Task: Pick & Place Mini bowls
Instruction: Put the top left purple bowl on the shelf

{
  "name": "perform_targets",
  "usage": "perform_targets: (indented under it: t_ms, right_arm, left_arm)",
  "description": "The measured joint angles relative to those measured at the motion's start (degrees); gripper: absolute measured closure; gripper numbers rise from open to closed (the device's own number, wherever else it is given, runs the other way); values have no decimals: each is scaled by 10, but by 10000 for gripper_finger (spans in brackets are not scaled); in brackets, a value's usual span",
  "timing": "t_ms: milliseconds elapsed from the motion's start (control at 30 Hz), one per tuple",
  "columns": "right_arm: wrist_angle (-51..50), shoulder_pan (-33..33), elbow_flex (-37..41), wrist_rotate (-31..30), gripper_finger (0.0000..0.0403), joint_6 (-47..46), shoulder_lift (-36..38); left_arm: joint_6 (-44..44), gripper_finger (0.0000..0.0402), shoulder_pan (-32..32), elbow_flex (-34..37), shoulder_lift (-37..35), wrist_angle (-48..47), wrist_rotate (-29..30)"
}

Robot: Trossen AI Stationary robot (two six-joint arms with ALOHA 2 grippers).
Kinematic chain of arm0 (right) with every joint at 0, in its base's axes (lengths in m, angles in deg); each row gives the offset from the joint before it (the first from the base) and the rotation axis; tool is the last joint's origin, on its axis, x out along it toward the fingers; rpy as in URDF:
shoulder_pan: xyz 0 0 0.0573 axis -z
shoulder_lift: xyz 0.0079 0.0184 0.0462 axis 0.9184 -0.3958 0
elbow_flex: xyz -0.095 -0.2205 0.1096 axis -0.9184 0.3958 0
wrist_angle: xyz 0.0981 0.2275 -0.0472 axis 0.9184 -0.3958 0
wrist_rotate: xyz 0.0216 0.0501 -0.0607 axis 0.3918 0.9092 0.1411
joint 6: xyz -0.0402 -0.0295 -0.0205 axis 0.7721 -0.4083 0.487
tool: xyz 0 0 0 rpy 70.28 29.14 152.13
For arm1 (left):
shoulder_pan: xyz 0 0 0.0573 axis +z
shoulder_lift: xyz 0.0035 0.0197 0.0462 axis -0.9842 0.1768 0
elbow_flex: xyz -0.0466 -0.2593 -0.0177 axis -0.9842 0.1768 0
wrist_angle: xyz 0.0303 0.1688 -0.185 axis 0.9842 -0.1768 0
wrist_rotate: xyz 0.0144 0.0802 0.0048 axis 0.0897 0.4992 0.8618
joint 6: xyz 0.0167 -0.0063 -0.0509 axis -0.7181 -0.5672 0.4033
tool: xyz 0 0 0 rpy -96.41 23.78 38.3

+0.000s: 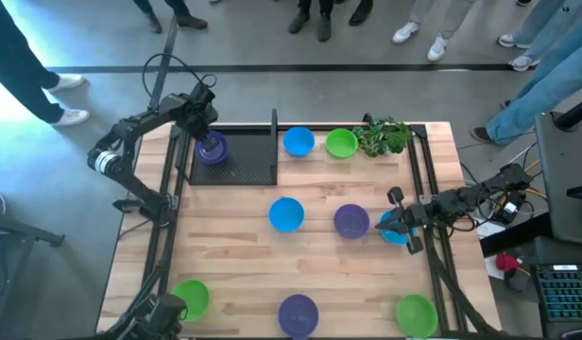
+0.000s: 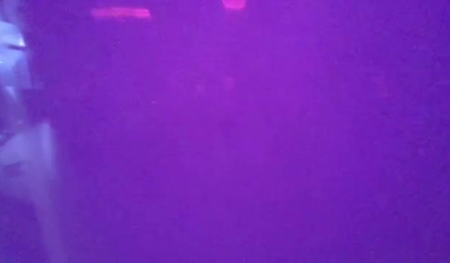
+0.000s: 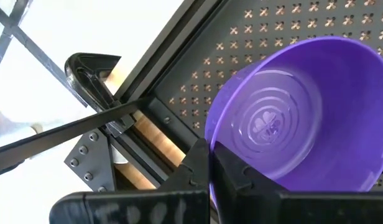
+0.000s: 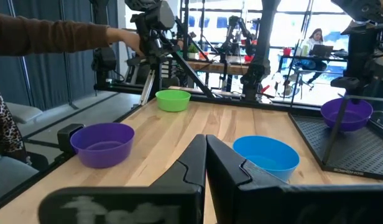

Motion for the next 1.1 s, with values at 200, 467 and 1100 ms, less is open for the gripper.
perform_targets:
  t_ms: [200,467,1100]
  right_arm:
    - [0,0,0,0,394,-1,0]
    - [0,0,0,0,394,-1,0]
    - [0,0,0,0,394,-2,0]
  left_arm:
    - [18,401,0,0,0,-1,4]
    - [36,401,0,4,0,-21,8]
    - [3,398,-4,8,0,-27,1]
